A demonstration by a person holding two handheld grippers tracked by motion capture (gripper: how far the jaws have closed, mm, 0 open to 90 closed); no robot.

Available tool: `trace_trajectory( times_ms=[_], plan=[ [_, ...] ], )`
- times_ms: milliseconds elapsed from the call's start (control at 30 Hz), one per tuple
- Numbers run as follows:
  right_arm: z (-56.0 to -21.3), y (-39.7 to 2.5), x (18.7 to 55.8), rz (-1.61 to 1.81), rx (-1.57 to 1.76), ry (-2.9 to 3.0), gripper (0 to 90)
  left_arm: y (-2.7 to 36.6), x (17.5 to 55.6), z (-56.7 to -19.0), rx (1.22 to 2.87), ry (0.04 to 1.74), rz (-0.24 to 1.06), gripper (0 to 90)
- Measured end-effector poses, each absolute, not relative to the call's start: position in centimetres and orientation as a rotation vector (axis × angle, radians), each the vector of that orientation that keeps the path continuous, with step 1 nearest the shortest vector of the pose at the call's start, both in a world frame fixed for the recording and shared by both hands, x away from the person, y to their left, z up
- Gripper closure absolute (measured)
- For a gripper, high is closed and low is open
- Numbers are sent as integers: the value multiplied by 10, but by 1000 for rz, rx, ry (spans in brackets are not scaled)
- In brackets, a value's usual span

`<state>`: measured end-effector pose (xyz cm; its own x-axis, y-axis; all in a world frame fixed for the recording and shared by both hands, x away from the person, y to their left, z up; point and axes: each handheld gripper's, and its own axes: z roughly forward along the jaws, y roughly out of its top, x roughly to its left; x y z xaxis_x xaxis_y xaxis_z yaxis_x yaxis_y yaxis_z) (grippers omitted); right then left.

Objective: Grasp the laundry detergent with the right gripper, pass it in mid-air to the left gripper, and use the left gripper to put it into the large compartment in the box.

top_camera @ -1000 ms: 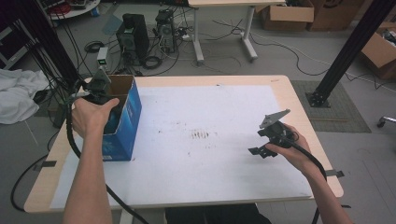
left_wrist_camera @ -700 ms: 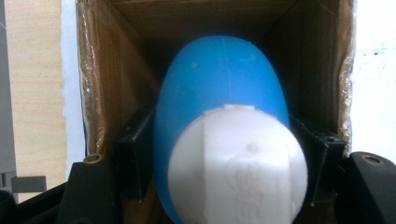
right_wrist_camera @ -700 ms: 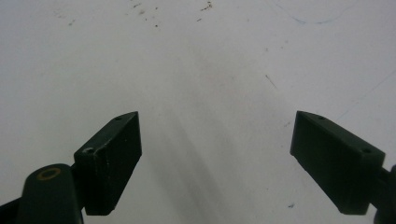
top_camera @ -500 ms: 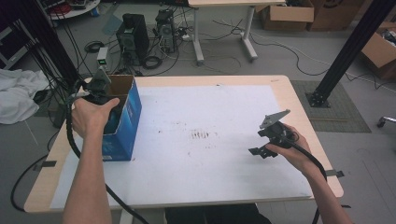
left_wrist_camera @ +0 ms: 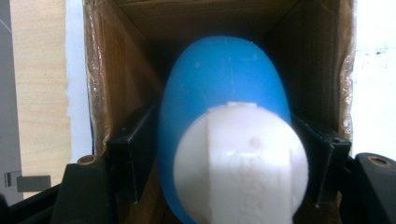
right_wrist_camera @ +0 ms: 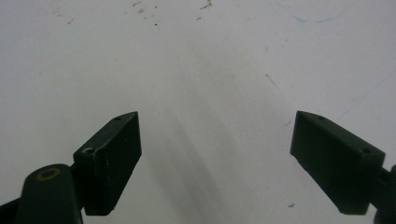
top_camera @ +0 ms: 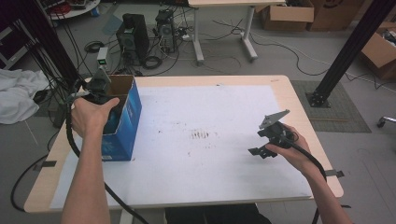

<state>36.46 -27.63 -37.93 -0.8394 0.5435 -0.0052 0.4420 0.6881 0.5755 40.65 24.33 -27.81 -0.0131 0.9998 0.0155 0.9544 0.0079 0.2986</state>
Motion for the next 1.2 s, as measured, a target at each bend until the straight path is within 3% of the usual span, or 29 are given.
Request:
trace_trajectory(
  times_ms=[1200],
  plan=[
    [-379, -273, 364, 862, 791, 2727, 164, 226, 403, -235, 2092, 2003, 442, 246]
  ],
)
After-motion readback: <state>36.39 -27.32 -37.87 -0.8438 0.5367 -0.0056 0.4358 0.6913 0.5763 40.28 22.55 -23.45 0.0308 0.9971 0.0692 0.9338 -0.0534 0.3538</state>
